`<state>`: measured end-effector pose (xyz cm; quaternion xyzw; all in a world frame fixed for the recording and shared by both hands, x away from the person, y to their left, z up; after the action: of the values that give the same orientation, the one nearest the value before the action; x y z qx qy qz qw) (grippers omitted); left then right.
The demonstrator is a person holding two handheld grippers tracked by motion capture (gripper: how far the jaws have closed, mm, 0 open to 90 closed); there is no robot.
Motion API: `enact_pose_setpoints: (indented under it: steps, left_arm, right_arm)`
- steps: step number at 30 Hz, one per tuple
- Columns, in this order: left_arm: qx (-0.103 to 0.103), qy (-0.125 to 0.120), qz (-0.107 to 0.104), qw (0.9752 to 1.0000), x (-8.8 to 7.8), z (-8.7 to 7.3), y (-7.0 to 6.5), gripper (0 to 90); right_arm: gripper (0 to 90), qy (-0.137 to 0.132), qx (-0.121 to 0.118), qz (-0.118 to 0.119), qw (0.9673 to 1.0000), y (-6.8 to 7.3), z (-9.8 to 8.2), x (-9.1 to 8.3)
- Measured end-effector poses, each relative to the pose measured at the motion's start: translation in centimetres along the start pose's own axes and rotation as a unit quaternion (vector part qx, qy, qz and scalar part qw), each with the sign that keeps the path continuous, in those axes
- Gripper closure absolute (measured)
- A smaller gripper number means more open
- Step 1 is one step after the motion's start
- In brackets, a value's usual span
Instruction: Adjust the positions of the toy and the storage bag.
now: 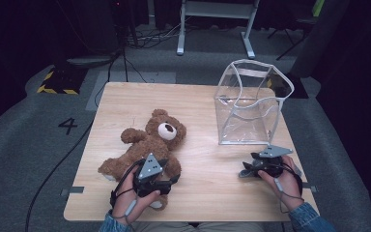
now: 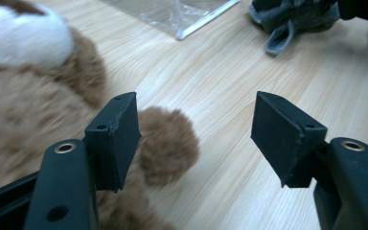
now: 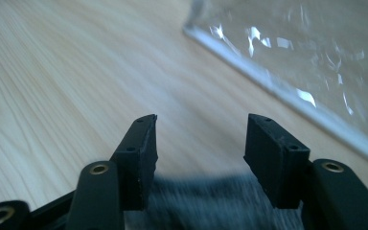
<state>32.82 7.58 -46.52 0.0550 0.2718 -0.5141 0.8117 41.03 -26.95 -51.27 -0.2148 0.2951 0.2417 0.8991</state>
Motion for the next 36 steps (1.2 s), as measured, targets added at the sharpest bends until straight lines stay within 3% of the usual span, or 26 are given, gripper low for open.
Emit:
enact_pose_setpoints:
  steps: [2, 6, 9, 12, 15, 20, 23, 26, 29, 31, 34, 36]
  left_arm:
    - [0.006, 0.010, -0.002, 0.9999, 0.7, 0.0, 0.0, 33.2]
    - [0.005, 0.040, 0.029, 0.9988, 1.6, -1.2, 1.4, 33.3]
    - [0.003, 0.036, 0.032, 0.9988, 1.5, -1.7, 2.4, 38.5]
    - [-0.006, 0.030, 0.030, 0.9991, 1.1, -1.6, 2.8, 41.0]
    - [-0.006, 0.029, 0.045, 0.9986, 0.8, -1.5, 3.5, 44.2]
    - [-0.008, 0.019, 0.060, 0.9980, 0.3, -1.3, 4.2, 43.7]
    - [-0.009, 0.012, 0.067, 0.9977, 0.0, -1.3, 4.3, 43.3]
    - [-0.008, 0.007, 0.069, 0.9975, -0.3, -1.3, 3.8, 39.1]
    - [-0.006, 0.004, 0.063, 0.9980, -0.4, -1.2, 2.9, 35.7]
    - [-0.004, 0.000, 0.063, 0.9980, -0.6, -1.2, 2.3, 34.7]
    - [-0.004, -0.008, 0.062, 0.9980, -1.1, -1.1, 1.8, 33.7]
    - [0.000, -0.011, 0.066, 0.9977, -1.3, -1.0, 1.7, 33.1]
  right_arm:
    - [46.9, 0.015, -0.002, -0.003, 0.9999, -0.6, -1.4, -0.3]
    - [48.3, 0.033, -0.012, -0.018, 0.9992, -1.5, -3.3, -0.9]
    - [48.0, 0.035, -0.007, -0.037, 0.9987, -2.9, -4.1, -1.4]
    - [43.2, 0.028, 0.020, -0.040, 0.9986, -3.7, -4.0, -1.6]
    - [41.0, -0.005, 0.036, -0.037, 0.9987, -3.7, -2.6, -2.0]
    - [44.5, -0.052, 0.033, -0.037, 0.9974, -3.2, 0.5, -2.1]
    - [44.4, -0.076, 0.051, -0.020, 0.9956, -3.1, 2.4, -1.7]
    - [45.0, -0.093, 0.051, 0.002, 0.9943, -1.8, 4.2, -0.9]
    - [48.4, -0.099, 0.026, 0.020, 0.9946, 0.5, 6.1, 0.7]
    - [49.0, -0.105, 0.018, 0.024, 0.9941, 1.2, 6.8, 1.4]
    - [50.2, -0.112, 0.019, 0.024, 0.9933, 1.4, 7.2, 1.7]
    - [52.2, -0.117, 0.023, 0.013, 0.9928, 0.6, 7.1, 1.4]
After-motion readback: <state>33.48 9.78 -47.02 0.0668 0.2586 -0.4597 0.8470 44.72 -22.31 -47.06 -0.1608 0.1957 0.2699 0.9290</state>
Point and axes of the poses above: each handheld gripper's, and its own axes: x roughly forward along the jaws, z roughly out of its top, y roughly to its left, the point moved 6 cm from there along x, roughly forward along the jaws, and after that the axes turned 13 degrees about -z, right-handed, at the moved point
